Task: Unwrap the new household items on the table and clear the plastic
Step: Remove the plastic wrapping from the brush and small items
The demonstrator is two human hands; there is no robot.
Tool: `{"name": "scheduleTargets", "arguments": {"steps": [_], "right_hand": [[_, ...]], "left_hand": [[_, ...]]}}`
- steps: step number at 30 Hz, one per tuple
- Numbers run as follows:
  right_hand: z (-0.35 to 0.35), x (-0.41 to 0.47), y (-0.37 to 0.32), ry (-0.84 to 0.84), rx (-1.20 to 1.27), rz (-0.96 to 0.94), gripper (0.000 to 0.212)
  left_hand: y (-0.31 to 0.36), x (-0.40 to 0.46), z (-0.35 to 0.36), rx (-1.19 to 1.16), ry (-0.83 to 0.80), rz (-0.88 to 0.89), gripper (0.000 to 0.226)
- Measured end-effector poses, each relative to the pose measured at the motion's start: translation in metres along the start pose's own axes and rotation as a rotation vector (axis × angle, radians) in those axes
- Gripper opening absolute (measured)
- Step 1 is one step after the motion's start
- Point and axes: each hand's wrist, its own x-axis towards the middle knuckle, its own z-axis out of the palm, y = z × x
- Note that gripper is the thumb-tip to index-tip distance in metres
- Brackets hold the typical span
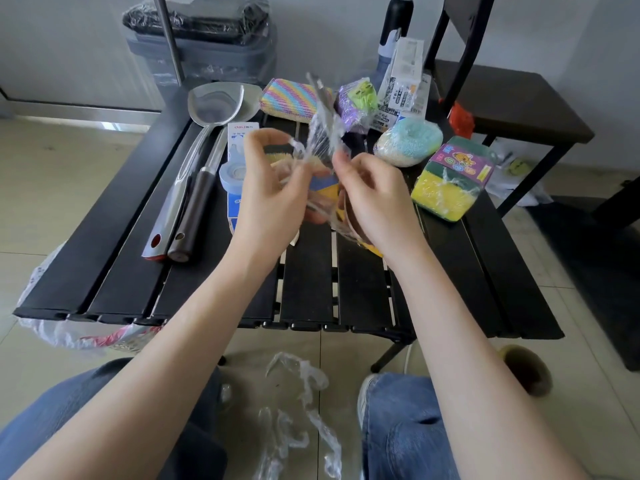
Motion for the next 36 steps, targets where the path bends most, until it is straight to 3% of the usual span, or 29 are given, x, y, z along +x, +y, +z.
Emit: {"name": "scheduleTargets", "arguments": {"steps": [4, 9, 14, 23, 29, 36], "right_hand": [[0.005, -0.001, 0.002, -0.087, -0.043, -0.004, 0.038], [0.011, -0.004, -0.006, -0.093, 0.085, 0.057, 0.035], [0.018, -0.006, -0.013, -0.110, 0.421, 0.268, 0.040], [0.021, -0.005, -0.012, -0.211, 0.456, 0.188, 0.041], [0.017, -0.009, -0.011, -0.101, 0.429, 0.200, 0.040], [0.024, -0.008, -0.009, 0.167, 0.454, 0.242, 0.037]], "left_hand": [[0.006, 0.000, 0.001, 0.085, -0.014, -0.028, 0.029], [-0.001, -0.001, 0.001, 0.366, -0.021, 0.152, 0.042], [-0.001, 0.001, -0.001, 0.349, 0.137, 0.250, 0.036], [0.001, 0.006, -0.007, 0.165, 0.177, 0.168, 0.031], [-0.003, 0.007, -0.009, 0.185, 0.153, 0.187, 0.027], [0.000, 0.004, -0.004, 0.277, 0.150, 0.193, 0.032]]}}
